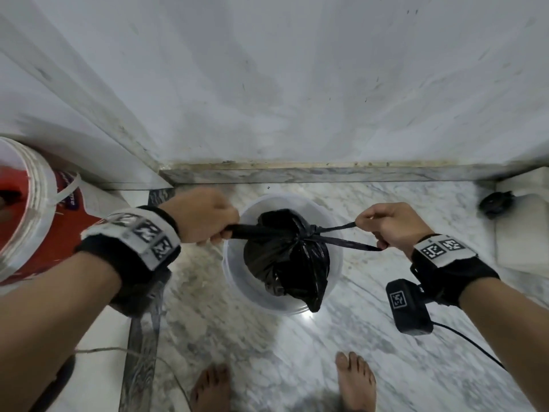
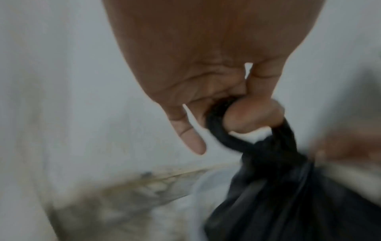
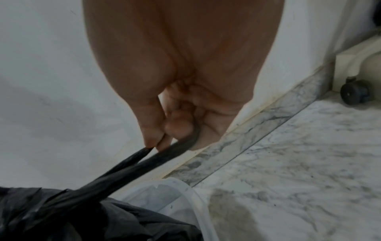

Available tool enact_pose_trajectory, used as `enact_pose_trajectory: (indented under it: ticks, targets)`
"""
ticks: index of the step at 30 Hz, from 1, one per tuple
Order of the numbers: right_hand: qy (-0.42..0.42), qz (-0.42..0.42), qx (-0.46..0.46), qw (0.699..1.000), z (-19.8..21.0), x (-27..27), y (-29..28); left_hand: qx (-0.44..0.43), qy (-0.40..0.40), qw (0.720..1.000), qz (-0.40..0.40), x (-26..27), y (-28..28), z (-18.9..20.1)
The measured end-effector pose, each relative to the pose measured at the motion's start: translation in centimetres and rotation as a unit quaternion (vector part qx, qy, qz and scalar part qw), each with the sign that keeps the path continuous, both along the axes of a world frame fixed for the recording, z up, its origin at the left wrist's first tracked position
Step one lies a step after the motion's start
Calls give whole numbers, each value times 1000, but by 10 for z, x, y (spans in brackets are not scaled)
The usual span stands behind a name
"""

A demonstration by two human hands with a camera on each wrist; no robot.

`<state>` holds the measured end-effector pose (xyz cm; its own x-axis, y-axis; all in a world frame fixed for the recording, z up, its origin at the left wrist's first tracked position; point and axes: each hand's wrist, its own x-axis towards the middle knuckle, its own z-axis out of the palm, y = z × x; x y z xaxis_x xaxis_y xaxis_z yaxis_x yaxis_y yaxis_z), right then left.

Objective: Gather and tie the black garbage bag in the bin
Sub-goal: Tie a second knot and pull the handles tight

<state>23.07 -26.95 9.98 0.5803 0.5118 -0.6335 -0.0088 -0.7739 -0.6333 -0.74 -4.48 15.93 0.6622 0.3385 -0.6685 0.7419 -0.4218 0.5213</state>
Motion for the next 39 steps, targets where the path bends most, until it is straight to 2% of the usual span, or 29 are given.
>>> enact_pose_trajectory:
  ticks: [1,2,4,6,8,11,12,14,16,18,19,21,23,24,25,26,27,28,29,30,31,32,34,39]
  targets:
    - [0,6,30,1000,2,-2,1,97,61,988,-104,1,2,-4]
    - [-5,23,66,998,3,-5,2,172,98,961,-192,1,4,-8]
    - [-55,109,115,986,8,-11,6,249,119,922,-271,0,3,-16]
    - [-121,205,137,962,12,-16,12,277,95,916,-274,-1,5,-27]
    - [-183,279,143,932,14,-14,15,341,52,911,-227,1,6,-30]
    - [-269,375,96,882,19,-16,17,441,47,883,-154,10,2,-26]
    - [-292,387,66,872,21,-20,17,446,64,884,-127,13,2,-24]
    - [-314,415,-9,854,25,-27,18,382,85,920,-32,17,0,-19]
    - [-301,460,-42,834,26,-34,17,254,49,961,96,21,4,-18]
    - [-322,495,35,806,25,-41,13,116,14,980,161,28,7,-12]
    - [-349,504,88,785,24,-46,10,58,-9,977,207,31,6,-7]
    - [-378,501,170,760,25,-57,8,-77,-83,940,323,36,0,1]
    - [-387,501,222,741,29,-65,10,-212,-122,900,360,37,-9,7]
    - [-371,498,242,745,30,-68,11,-252,-135,891,352,37,-14,8]
    - [-327,475,248,779,33,-70,15,-274,-151,887,341,38,-19,9]
    - [-249,419,241,839,37,-71,19,-285,-170,883,333,38,-23,10]
    - [-141,311,221,914,42,-68,23,-294,-195,875,333,37,-25,12]
    - [-15,164,194,967,46,-64,26,-312,-224,857,344,35,-25,12]
    - [103,20,162,981,48,-61,28,-340,-251,828,368,32,-25,12]
    - [194,-89,143,966,49,-57,28,-366,-272,801,387,29,-24,12]
    - [254,-147,135,947,48,-54,28,-382,-282,787,392,27,-24,13]
    - [303,-171,137,927,47,-53,27,-388,-279,791,382,25,-24,14]
    - [384,-180,156,892,44,-55,27,-400,-245,814,342,27,-27,18]
    - [518,-141,241,809,41,-73,31,-396,-151,867,262,46,-52,20]
